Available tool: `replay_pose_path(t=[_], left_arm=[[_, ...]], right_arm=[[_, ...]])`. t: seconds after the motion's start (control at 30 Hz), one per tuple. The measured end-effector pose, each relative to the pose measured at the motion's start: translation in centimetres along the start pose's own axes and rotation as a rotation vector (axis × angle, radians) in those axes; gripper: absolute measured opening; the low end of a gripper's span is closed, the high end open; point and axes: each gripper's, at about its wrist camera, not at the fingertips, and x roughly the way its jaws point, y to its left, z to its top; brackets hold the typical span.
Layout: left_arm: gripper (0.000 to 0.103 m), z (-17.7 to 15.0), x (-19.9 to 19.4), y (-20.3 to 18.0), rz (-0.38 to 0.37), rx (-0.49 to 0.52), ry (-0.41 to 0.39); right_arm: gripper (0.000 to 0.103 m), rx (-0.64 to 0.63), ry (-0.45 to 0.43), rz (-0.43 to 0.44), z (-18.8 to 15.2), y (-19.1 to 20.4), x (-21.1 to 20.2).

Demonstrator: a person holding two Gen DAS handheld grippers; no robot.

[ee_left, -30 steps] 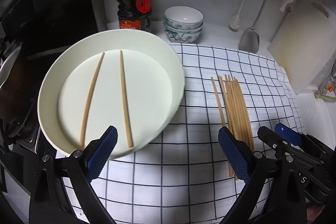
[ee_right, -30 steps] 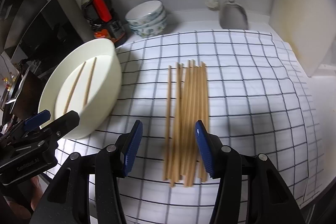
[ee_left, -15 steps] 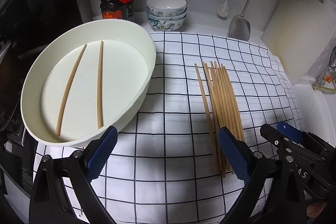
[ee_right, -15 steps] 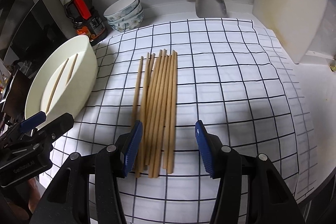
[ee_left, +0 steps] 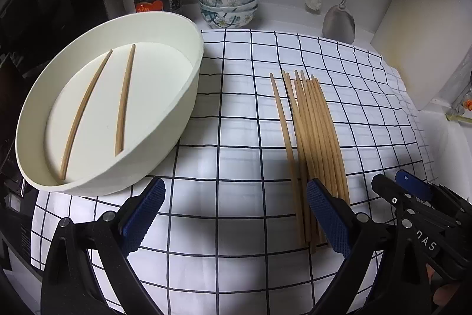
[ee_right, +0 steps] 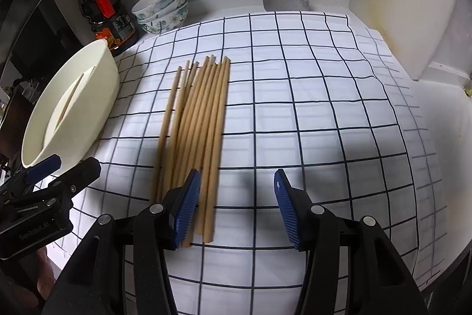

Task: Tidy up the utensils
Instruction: 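Withdraw both open grippers from the bowl back toward the chopstick row, then lower both grippers over the remaining wooden chopsticks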

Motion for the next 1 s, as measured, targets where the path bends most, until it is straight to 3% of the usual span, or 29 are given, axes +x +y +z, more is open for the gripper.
replay_pose_path(t=[1.0], left_arm=[[0.095, -1.2, 4.1, -1.2, 0.055, 0.022, 0.007]], right_arm=[[0.050, -0.086, 0.000, -0.004, -0.2, 0.6, 4.4]])
